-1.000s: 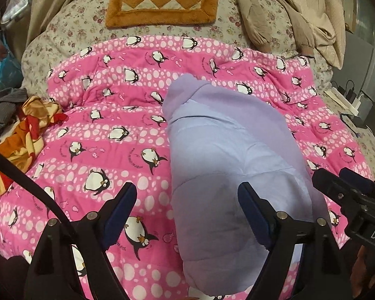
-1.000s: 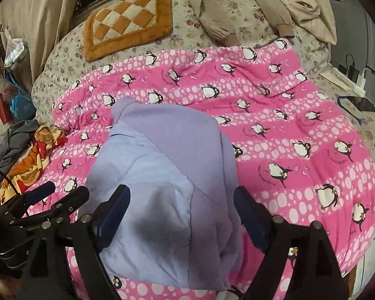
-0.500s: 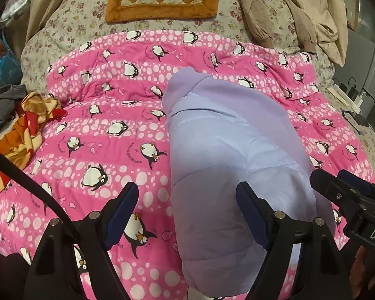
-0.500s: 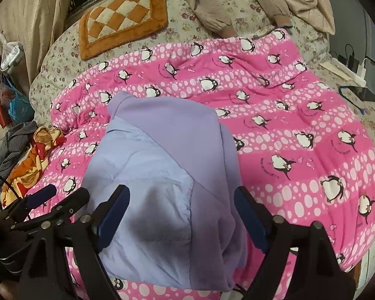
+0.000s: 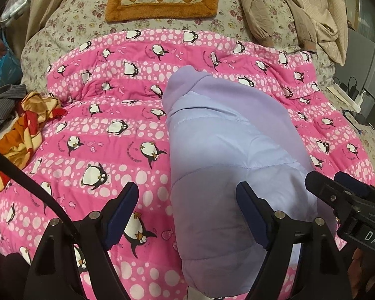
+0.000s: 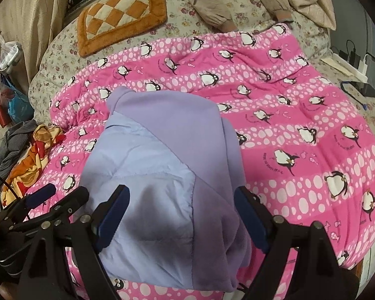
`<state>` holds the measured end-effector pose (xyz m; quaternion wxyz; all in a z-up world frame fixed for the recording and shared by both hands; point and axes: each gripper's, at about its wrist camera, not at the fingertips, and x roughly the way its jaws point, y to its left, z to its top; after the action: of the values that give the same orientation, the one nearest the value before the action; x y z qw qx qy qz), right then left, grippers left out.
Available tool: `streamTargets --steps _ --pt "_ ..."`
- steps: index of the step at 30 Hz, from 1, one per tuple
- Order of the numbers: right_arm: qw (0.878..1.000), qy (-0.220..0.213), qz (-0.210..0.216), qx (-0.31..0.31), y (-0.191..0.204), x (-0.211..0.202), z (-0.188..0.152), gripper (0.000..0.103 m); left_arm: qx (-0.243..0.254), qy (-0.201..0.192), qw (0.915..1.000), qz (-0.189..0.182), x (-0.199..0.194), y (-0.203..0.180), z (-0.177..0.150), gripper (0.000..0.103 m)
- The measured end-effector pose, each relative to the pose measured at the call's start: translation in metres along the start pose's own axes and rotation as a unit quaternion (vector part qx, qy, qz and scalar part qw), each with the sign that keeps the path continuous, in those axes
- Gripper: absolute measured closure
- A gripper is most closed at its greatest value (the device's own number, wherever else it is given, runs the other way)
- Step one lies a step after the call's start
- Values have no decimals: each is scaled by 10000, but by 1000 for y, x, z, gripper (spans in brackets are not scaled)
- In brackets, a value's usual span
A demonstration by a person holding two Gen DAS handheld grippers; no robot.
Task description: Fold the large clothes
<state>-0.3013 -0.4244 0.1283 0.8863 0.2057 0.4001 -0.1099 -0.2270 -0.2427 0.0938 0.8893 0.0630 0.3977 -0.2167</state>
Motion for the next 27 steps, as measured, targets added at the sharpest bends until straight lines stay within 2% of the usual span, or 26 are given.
streamTargets --steps 21,27 --pt "9999 114 -11 -53 4 11 -1 14 -51 30 10000 -23 5 4 -1 50" --pt "9998 163 -16 -92 6 14 -2 14 -115 -31 9998 -162 6 9 0 50"
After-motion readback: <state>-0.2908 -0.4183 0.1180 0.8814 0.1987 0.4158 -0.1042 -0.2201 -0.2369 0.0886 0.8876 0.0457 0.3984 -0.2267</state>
